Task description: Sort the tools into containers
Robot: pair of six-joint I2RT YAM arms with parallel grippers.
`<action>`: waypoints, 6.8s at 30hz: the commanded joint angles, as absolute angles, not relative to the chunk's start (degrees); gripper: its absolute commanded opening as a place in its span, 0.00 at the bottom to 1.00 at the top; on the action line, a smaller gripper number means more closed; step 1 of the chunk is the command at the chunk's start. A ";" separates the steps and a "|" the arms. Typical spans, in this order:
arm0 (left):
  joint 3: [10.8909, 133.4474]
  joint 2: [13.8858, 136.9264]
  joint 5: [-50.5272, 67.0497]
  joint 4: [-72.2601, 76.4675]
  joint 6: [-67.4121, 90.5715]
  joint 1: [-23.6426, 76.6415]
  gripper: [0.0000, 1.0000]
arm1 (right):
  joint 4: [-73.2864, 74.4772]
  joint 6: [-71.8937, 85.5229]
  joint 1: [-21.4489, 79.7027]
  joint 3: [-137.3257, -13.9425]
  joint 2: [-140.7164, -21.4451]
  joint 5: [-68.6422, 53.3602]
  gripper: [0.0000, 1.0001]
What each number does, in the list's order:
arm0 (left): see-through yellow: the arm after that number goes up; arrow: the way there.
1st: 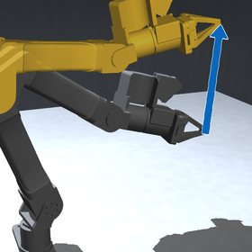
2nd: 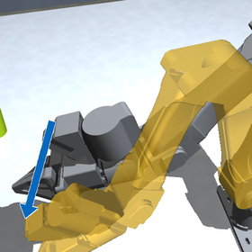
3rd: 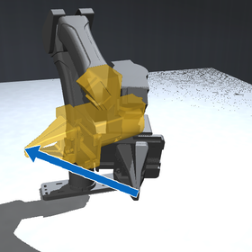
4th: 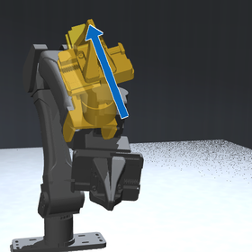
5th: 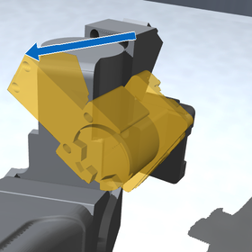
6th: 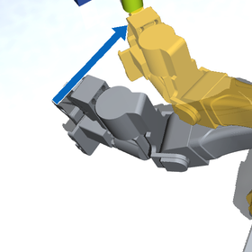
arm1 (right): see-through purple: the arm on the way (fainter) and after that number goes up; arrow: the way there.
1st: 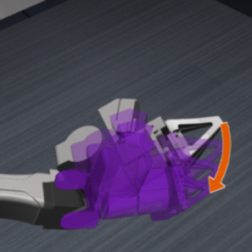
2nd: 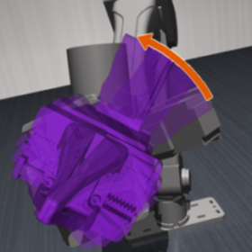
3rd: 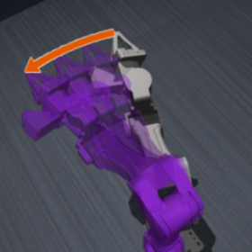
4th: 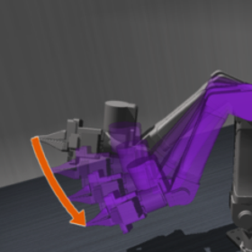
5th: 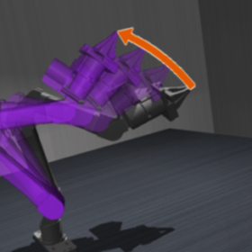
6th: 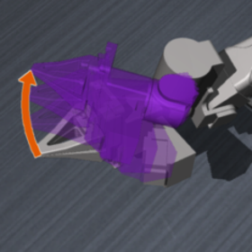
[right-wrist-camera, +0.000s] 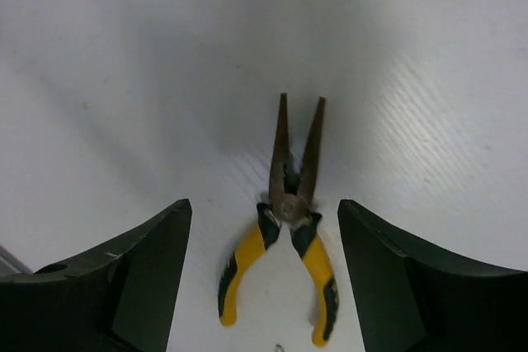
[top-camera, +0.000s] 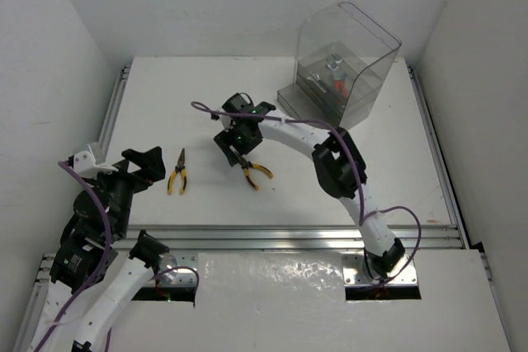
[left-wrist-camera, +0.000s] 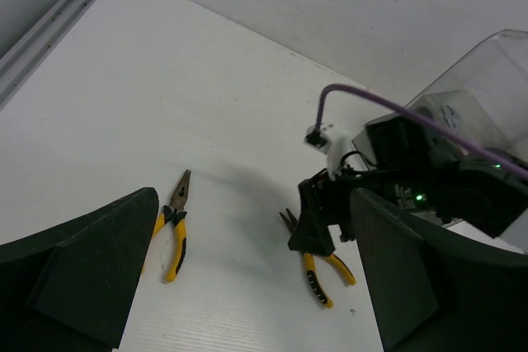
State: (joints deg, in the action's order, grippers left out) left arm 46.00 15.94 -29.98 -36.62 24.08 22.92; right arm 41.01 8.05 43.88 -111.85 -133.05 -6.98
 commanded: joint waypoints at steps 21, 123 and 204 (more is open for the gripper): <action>46.05 14.68 -30.76 -35.16 24.08 23.38 1.00 | 48.51 1.85 49.57 -118.30 -141.32 4.56 0.44; 65.74 112.24 -0.36 -36.91 18.72 0.44 0.00 | 14.33 16.61 33.14 -56.25 -73.30 -29.00 0.99; 46.23 49.48 -11.17 -29.53 18.81 13.18 0.99 | 32.25 -14.24 23.12 -105.28 -121.90 23.20 0.53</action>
State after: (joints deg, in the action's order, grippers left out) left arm 46.04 49.78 -12.93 -32.18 19.90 12.51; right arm 32.05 -13.72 22.96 -99.42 -122.58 19.68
